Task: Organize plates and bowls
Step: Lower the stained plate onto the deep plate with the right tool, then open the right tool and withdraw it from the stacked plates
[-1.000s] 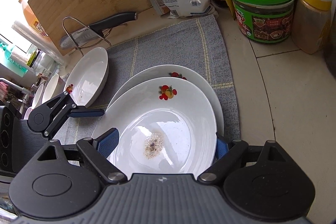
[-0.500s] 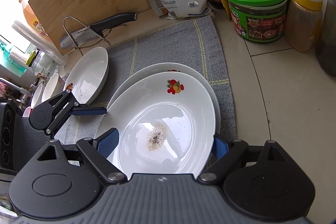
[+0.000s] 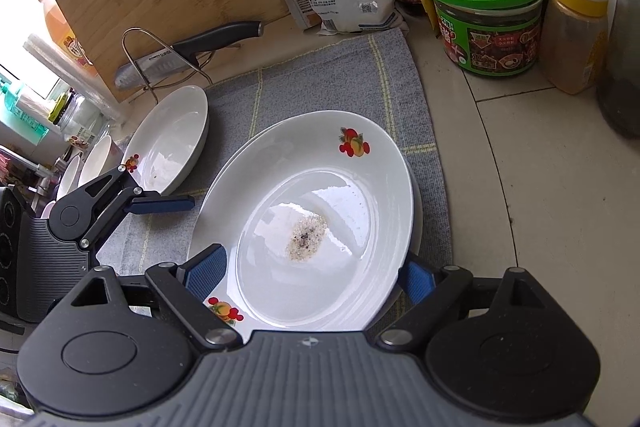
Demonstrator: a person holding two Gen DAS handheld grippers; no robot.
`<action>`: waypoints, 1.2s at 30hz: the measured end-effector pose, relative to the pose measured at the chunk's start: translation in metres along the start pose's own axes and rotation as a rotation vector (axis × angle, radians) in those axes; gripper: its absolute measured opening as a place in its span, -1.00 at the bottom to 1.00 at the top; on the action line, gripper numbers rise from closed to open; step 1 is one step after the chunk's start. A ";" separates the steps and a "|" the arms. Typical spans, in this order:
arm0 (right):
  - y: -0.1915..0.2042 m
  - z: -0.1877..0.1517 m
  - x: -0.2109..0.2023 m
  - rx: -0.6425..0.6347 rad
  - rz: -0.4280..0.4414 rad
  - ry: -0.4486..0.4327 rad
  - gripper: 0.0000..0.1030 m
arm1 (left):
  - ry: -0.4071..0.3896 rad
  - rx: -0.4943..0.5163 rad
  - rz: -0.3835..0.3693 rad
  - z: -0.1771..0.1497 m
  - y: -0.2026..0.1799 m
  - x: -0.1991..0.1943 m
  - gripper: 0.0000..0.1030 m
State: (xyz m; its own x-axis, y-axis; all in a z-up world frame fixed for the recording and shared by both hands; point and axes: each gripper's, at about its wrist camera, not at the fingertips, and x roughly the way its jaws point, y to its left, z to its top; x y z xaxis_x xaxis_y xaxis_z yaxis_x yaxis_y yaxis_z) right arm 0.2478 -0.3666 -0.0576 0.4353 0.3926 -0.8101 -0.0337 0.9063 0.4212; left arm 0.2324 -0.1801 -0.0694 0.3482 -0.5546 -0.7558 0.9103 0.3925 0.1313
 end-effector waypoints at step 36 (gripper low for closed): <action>0.025 -0.007 -0.004 -0.095 -0.143 0.025 1.00 | -0.006 -0.075 0.034 -0.002 0.002 -0.007 0.96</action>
State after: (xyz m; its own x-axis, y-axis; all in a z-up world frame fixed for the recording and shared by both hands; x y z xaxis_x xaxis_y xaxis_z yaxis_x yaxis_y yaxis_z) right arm 0.2386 -0.3439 -0.0470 0.4191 0.2616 -0.8694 -0.0581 0.9633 0.2619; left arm 0.2309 -0.1739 -0.0651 0.3804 -0.5438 -0.7480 0.8785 0.4652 0.1086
